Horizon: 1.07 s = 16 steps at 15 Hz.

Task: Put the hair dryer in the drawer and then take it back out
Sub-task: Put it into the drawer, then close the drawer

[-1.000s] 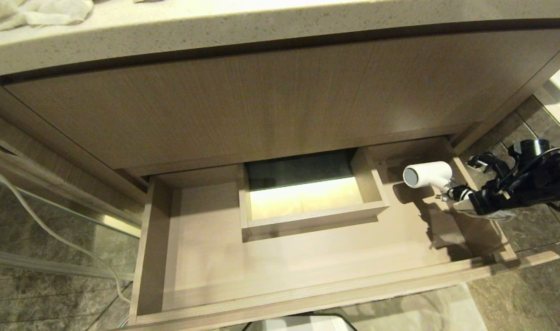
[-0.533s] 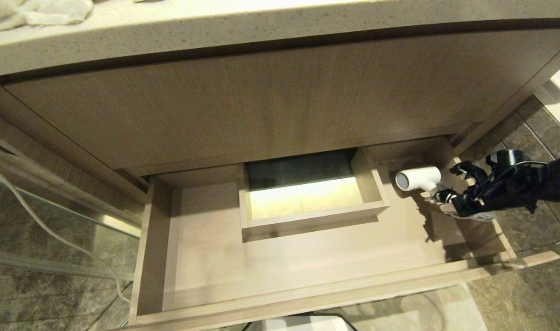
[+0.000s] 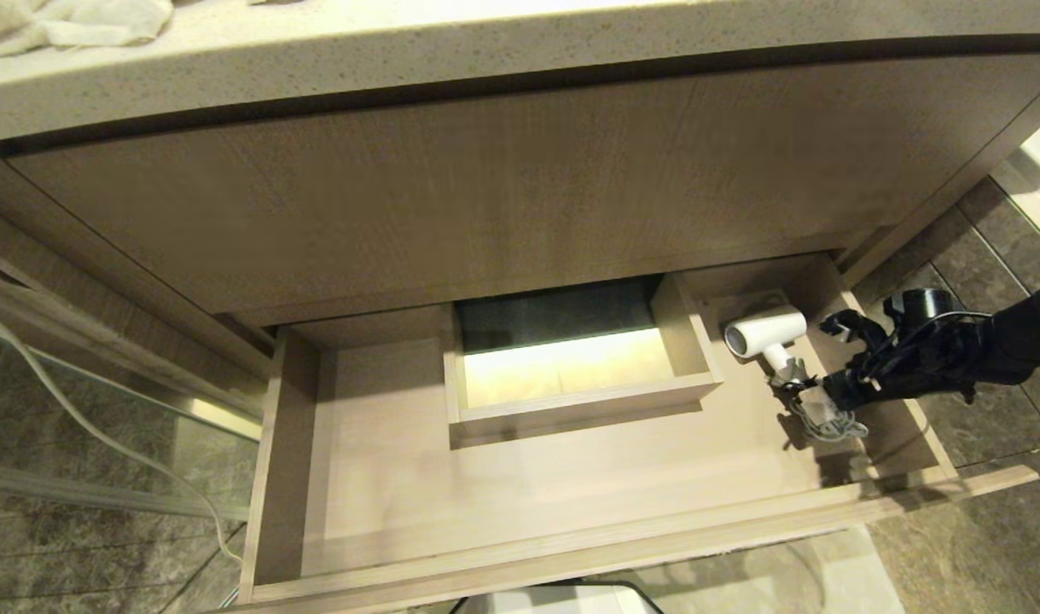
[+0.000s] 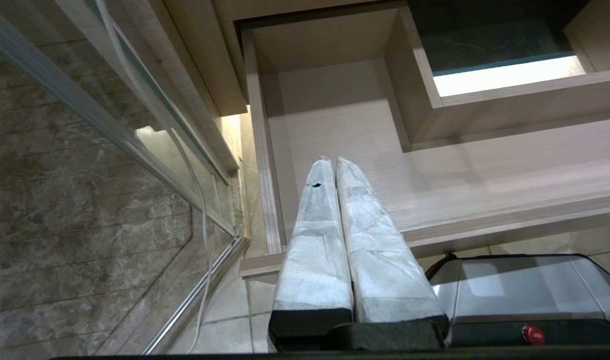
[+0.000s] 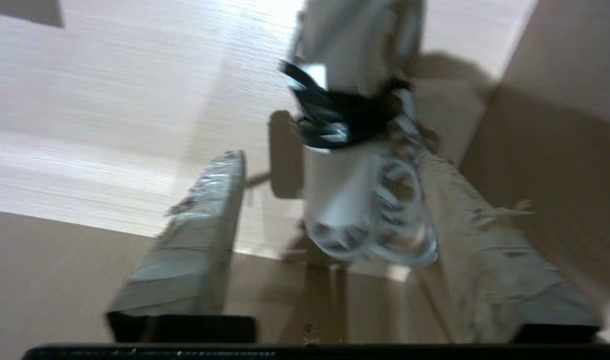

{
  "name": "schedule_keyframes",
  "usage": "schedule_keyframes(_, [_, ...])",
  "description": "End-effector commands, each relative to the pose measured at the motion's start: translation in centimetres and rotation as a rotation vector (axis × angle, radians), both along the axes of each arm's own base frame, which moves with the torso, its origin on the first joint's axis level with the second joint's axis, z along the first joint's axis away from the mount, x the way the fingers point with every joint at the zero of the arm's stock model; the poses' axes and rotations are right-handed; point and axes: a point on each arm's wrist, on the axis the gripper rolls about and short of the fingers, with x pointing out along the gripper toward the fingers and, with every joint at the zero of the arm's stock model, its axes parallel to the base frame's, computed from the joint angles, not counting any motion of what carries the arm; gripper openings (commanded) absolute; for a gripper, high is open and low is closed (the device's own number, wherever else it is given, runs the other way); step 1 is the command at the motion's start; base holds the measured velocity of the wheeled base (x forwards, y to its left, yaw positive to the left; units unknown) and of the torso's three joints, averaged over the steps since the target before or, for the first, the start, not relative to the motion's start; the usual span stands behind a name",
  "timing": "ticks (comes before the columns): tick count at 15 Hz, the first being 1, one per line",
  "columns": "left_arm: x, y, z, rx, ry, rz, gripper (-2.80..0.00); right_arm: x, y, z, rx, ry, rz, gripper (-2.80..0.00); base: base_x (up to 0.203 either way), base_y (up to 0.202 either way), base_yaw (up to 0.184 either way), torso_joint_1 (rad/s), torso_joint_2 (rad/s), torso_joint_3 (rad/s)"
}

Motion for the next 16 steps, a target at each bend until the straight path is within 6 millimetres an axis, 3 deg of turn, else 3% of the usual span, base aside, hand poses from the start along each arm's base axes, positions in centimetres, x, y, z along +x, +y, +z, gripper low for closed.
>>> schedule_keyframes(1, [0.0, 0.0, 0.0, 0.000, 0.001, 0.000, -2.80, -0.2, 0.1, 1.3, -0.007, -0.026, 0.001, 0.00, 0.000, 0.000, 0.000, 0.000, 0.00, 0.000])
schedule_keyframes(3, [0.0, 0.0, 0.0, 0.000, 0.000, 0.000, -2.80, -1.2, 0.3, 3.7, -0.013, -0.059, -0.005, 0.00, 0.000, 0.000, 0.000, 0.000, 0.00, 0.000])
schedule_keyframes(7, [0.0, 0.0, 0.0, 0.000, 0.000, 0.000, -2.80, -5.9, 1.3, 7.7, -0.013, -0.073, -0.022, 0.00, 0.000, 0.000, 0.000, 0.000, 0.00, 0.000])
schedule_keyframes(8, [0.0, 0.0, 0.0, 0.000, 0.001, 0.000, -2.80, -7.1, 1.6, 8.4, -0.014, -0.069, -0.024, -2.80, 0.000, 0.000, 0.000, 0.000, 0.00, 0.000])
schedule_keyframes(12, [0.0, 0.0, 0.0, 0.000, 0.001, 0.000, -2.80, -11.6, 2.8, 8.8, -0.046, 0.019, -0.072, -2.80, 0.000, 0.000, 0.000, 0.000, 0.00, 0.000])
schedule_keyframes(16, [0.0, 0.0, 0.0, 0.000, 0.001, 0.000, -2.80, -16.1, 3.9, 5.8, -0.098, 0.195, -0.136, -2.80, 0.000, 0.000, 0.000, 0.000, 0.00, 0.000])
